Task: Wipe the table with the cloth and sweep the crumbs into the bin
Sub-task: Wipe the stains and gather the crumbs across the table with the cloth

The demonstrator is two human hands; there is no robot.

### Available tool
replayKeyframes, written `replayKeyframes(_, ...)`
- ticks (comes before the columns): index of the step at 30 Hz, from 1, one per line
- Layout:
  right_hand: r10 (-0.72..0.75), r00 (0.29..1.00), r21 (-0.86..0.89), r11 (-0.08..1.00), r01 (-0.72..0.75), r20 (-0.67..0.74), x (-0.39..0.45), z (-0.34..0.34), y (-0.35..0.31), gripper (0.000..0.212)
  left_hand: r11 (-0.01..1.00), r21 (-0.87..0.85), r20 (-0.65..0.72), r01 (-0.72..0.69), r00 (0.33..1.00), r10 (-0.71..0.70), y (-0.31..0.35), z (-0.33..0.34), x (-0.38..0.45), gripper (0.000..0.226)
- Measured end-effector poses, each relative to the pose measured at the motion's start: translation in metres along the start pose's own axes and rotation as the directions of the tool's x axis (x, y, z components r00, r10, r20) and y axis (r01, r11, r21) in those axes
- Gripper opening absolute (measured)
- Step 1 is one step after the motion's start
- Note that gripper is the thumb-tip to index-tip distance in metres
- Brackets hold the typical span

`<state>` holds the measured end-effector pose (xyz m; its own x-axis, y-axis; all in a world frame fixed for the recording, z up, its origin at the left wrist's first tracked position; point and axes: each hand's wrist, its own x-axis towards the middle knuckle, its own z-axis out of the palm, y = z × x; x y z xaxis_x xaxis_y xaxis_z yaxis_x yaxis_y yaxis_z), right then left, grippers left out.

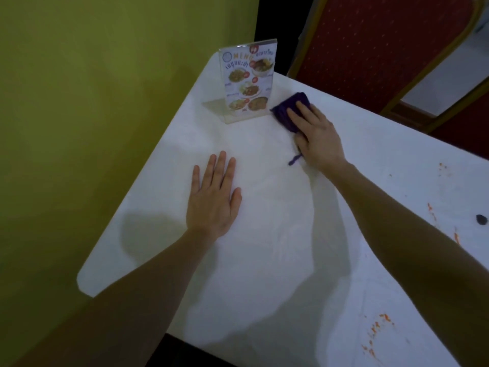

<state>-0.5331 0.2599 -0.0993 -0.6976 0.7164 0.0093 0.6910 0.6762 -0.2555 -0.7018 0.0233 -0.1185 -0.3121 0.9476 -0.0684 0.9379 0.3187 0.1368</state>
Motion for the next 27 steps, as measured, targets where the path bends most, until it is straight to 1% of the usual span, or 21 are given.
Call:
replayKeyframes(2,0.097,0.995,0.007,0.995,-0.096,-0.032,0.007,-0.007,0.011,0.056,1.0,-0.001,-0.007,0.001,1.0,-0.001,0.0,0.0,0.001,0.065)
replayKeyframes(4,0.217,0.974,0.025,0.976,-0.216,-0.06,0.03,-0.01,0.01,0.058,1.0,0.004,-0.006,0.001,1.0,-0.001,0.0,0.0,0.001,0.065)
replayKeyframes(6,0.284,0.956,0.039,0.959,-0.282,-0.07,0.052,-0.008,-0.001,0.059,1.0,0.013,0.0,0.004,1.0,-0.004,-0.001,0.0,0.0,0.066)
replayKeyframes(7,0.282,0.956,0.039,0.959,-0.28,-0.076,0.058,-0.006,-0.007,0.059,1.0,0.018,0.002,0.004,1.0,-0.004,-0.001,0.0,0.0,0.066)
replayKeyframes(9,0.234,0.97,0.031,0.972,-0.232,-0.072,0.054,-0.001,-0.014,0.059,1.0,0.022,0.005,0.004,1.0,-0.004,-0.001,0.0,0.0,0.067)
replayKeyframes(12,0.14,0.988,0.042,0.99,-0.137,-0.066,0.021,0.002,-0.014,0.058,1.0,0.014,0.008,0.005,1.0,-0.005,-0.001,0.0,0.0,0.066)
replayKeyframes(15,0.128,0.989,0.041,0.991,-0.125,-0.073,-0.022,0.002,0.0,0.057,1.0,0.013,0.006,0.001,1.0,-0.001,0.0,0.0,0.001,0.066)
replayKeyframes(17,0.186,0.978,0.022,0.983,-0.184,-0.098,-0.039,-0.003,0.015,0.057,1.0,0.005,-0.001,0.0,1.0,0.0,0.0,0.0,0.001,0.065)
replayKeyframes(19,0.28,0.951,0.018,0.96,-0.28,-0.132,-0.035,-0.006,0.027,0.057,1.0,0.002,-0.005,-0.002,1.0,0.002,-0.001,0.001,0.001,0.065)
replayKeyframes(21,0.38,0.911,0.05,0.925,-0.377,-0.162,-0.019,-0.005,0.023,0.058,1.0,0.006,-0.001,-0.003,1.0,0.003,-0.002,0.002,0.001,0.065)
replayKeyframes(23,0.423,0.888,0.086,0.906,-0.414,-0.18,-0.009,-0.001,0.005,0.059,1.0,0.01,0.005,0.0,1.0,0.0,-0.002,0.002,0.0,0.065)
replayKeyframes(24,0.402,0.897,0.098,0.916,-0.39,-0.185,-0.008,0.002,-0.006,0.058,1.0,0.014,0.003,0.0,1.0,0.0,-0.002,0.002,-0.001,0.065)
replayKeyframes(27,0.257,0.95,0.097,0.965,-0.243,-0.18,-0.036,0.017,-0.04,0.057,1.0,0.02,0.005,-0.003,1.0,0.003,-0.002,0.001,-0.002,0.065)
